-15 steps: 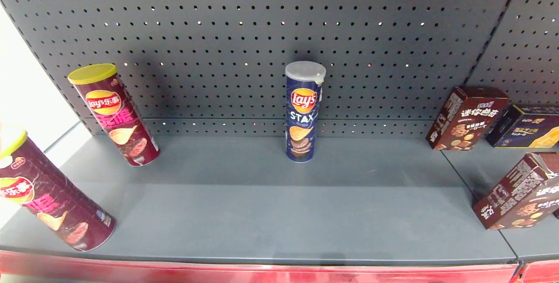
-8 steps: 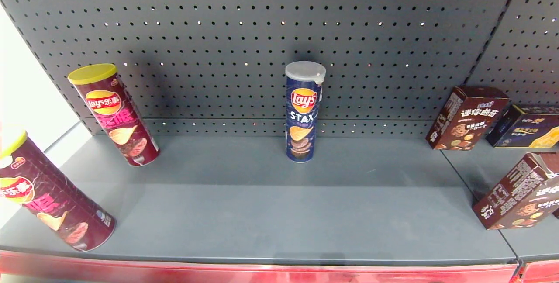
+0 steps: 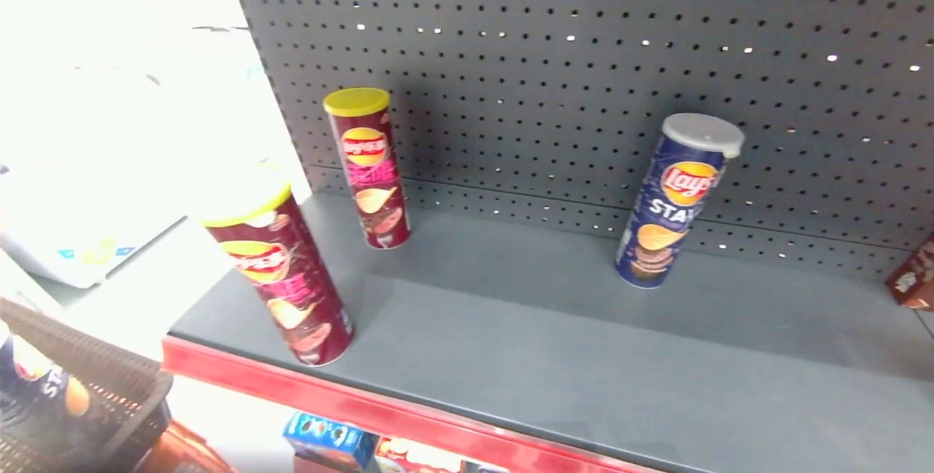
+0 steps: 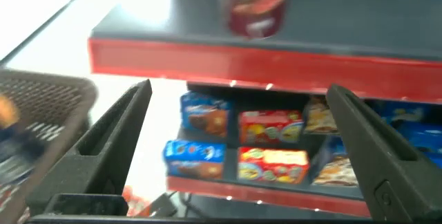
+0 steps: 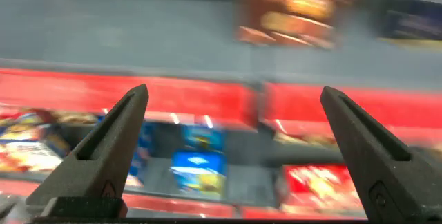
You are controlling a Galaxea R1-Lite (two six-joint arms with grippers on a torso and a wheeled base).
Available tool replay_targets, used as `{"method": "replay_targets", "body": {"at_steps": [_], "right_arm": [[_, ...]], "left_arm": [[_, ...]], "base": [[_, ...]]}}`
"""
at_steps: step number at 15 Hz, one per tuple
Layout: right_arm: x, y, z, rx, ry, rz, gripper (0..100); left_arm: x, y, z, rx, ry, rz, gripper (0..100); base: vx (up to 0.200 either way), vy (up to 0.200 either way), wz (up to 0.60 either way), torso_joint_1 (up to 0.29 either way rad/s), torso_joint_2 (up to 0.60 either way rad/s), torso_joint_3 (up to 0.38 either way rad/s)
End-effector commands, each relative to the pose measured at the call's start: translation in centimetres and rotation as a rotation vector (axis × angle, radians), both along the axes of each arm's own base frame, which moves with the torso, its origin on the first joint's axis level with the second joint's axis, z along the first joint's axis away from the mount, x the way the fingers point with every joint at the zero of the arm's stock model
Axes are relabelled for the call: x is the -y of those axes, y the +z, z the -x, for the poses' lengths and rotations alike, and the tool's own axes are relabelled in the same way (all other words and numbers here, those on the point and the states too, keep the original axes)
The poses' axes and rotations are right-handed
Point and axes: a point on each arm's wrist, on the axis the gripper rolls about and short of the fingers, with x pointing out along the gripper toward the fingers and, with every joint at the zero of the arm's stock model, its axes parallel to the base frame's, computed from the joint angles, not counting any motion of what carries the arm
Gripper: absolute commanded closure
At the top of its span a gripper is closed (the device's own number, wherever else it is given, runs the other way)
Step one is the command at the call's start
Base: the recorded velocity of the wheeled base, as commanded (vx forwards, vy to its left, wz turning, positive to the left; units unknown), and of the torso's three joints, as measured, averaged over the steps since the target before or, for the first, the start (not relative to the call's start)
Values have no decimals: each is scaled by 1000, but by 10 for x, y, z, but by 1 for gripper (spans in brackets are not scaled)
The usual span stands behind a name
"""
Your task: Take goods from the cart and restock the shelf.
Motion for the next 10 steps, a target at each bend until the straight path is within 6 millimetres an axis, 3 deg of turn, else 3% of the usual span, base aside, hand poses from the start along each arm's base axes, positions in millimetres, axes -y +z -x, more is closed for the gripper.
{"method": "replay_targets", "body": {"at_steps": [1,10], "right_arm": [[0,0,0,-1,0,0,0],[0,0,0,-1,0,0,0]], "left_arm": [[0,0,0,-1,0,1,0],[0,0,0,-1,0,1,0]], "base": [[0,0,0,0,0,0],[0,0,0,0,0,0]]}}
